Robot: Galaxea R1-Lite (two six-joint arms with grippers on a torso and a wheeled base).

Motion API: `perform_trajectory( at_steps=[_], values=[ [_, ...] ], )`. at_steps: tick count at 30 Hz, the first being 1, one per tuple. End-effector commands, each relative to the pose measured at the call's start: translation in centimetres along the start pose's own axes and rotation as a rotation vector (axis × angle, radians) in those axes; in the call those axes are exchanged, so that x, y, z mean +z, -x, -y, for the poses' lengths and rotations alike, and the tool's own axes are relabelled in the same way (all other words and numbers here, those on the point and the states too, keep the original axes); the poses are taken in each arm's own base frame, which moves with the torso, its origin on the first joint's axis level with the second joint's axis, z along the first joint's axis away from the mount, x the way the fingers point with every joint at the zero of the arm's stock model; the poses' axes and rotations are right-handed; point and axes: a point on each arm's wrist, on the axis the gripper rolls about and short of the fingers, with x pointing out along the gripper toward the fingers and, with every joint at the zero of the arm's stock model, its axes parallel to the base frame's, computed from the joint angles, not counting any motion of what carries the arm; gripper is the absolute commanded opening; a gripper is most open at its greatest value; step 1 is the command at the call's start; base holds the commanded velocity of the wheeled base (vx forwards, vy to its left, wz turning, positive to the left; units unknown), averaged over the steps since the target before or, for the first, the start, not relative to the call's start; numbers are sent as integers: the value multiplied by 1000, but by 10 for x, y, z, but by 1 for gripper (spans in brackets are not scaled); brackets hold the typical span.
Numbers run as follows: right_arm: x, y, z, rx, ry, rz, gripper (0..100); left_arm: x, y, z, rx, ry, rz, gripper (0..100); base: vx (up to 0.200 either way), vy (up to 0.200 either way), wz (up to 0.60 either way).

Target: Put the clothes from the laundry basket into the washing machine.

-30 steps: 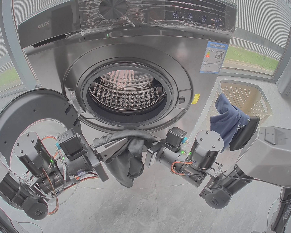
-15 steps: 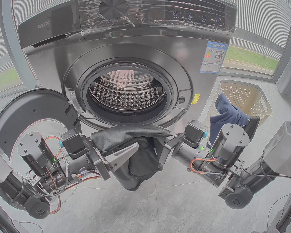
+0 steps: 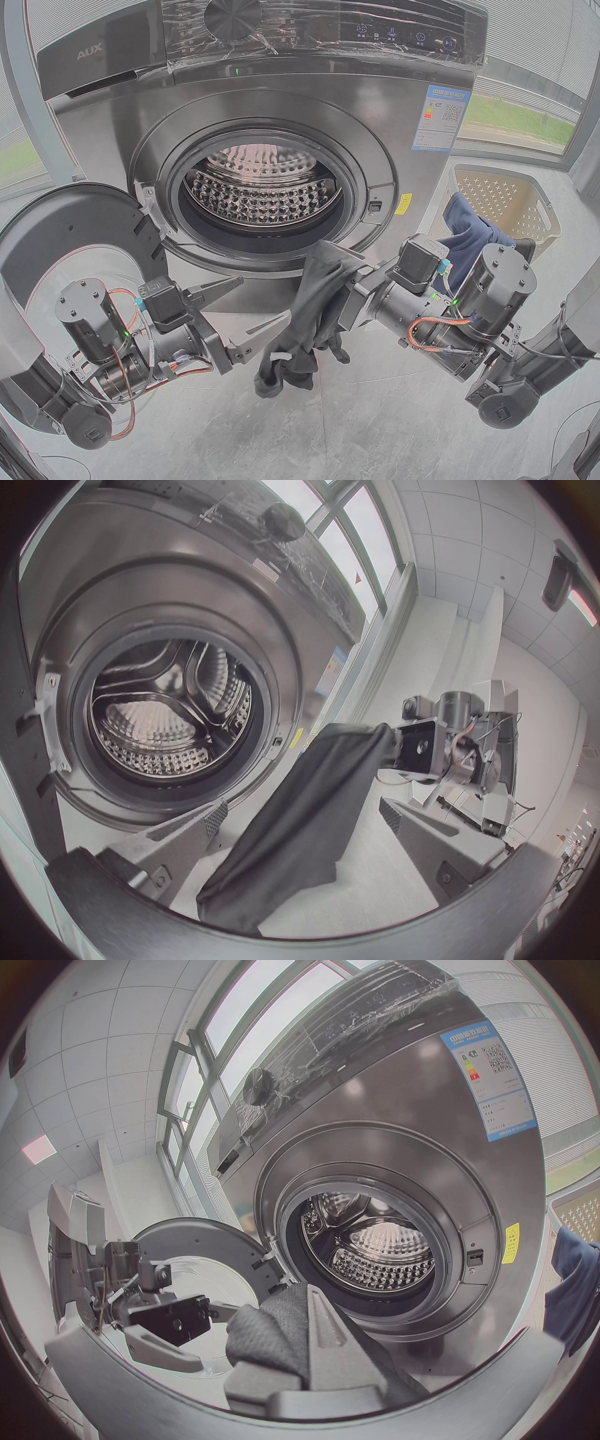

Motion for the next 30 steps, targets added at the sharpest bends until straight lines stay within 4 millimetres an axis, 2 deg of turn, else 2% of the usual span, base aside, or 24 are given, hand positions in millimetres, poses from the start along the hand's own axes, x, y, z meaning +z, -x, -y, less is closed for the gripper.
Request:
perform_trajectory(
  at_steps=[1, 5, 9, 12, 16, 24, 30],
  values=[
    [7, 1, -1, 1, 1, 20, 0, -21, -5, -6, 18, 22, -74, 100, 0, 0, 0],
    [9, 1, -2, 1, 7, 29, 0, -29, -3, -7, 34, 22, -110, 100, 0, 0, 0],
    [21, -7, -2, -2, 15, 74, 0, -48, 5, -7, 48, 13, -196, 100, 0, 0, 0],
    [24, -11, -2, -3, 25, 90, 0, -53, 8, -7, 48, 24, -223, 100, 0, 0, 0],
    [33, -26, 1, -30, 30, 128, 0, -64, 10, -6, 42, 40, -268, 100, 0, 0, 0],
    [21, -44, 4, -39, 31, 126, 0, -80, 9, 0, 11, 36, -334, 100, 0, 0, 0],
    [24, -53, 4, -37, 30, 155, 0, -88, 1, 3, -9, 39, -351, 100, 0, 0, 0]
  ],
)
